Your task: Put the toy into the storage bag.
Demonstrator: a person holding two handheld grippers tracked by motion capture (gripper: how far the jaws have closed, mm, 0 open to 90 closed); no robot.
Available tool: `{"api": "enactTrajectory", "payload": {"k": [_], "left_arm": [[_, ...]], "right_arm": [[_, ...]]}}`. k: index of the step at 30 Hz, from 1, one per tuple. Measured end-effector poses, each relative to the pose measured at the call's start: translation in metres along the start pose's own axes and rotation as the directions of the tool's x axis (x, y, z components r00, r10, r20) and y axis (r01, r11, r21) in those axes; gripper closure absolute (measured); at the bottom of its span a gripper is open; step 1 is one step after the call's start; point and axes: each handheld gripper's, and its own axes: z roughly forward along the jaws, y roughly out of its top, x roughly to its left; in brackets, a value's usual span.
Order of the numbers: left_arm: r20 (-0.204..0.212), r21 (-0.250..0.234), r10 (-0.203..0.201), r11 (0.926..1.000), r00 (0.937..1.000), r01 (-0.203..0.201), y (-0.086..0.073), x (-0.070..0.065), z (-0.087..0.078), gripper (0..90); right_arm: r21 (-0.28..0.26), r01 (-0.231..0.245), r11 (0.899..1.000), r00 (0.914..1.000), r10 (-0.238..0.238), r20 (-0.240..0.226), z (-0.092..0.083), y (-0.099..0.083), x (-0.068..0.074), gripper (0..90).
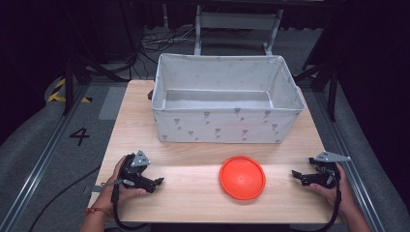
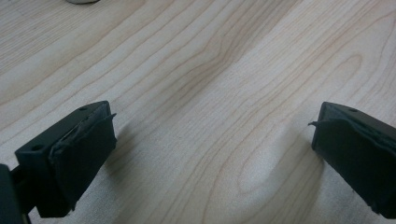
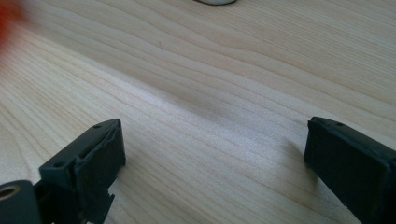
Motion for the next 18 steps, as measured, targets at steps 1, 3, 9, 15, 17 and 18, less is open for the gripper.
{"api": "enactTrajectory", "payload": {"k": [1, 3, 9, 15, 17, 18], "left_arm": [[0.001, 0.001, -0.002, 1.0000, 1.0000, 0.002, -0.0001, -0.0002, -0.0001, 0.0], [-0.001, 0.001, -0.001, 1.0000, 1.0000, 0.001, -0.0001, -0.0001, -0.0002, 0.0], [0.000, -0.002, -0.002, 1.0000, 1.0000, 0.002, -0.0003, -0.0001, -0.0001, 0.2], [-0.003, -0.002, -0.003, 1.0000, 1.0000, 0.003, -0.0002, -0.0001, -0.0002, 0.4], [-0.003, -0.001, -0.004, 1.0000, 1.0000, 0.004, -0.0001, -0.0001, -0.0002, 0.4], [-0.003, -0.001, -0.004, 1.0000, 1.0000, 0.004, -0.0001, -0.0001, -0.0002, 0.4]], "right_arm": [[0.000, -0.001, 1.000, 1.0000, 0.001, 0.002, -0.0001, -0.0001, 0.0001, 5.4], [0.002, -0.012, 1.000, 0.9999, 0.012, 0.010, -0.0005, -0.0003, 0.0011, 5.4], [0.003, -0.032, 0.999, 0.9990, 0.031, 0.031, -0.0020, -0.0016, -0.0012, 5.3], [0.013, -0.034, 0.999, 0.9991, 0.033, 0.027, -0.0034, -0.0008, -0.0024, 8.7], [-0.003, -0.021, 1.000, 0.9998, 0.021, 0.007, -0.0054, -0.0008, -0.0023, 18.0], [0.001, -0.020, 1.000, 0.9998, 0.020, 0.002, -0.0059, -0.0002, -0.0028, 17.9]]}}
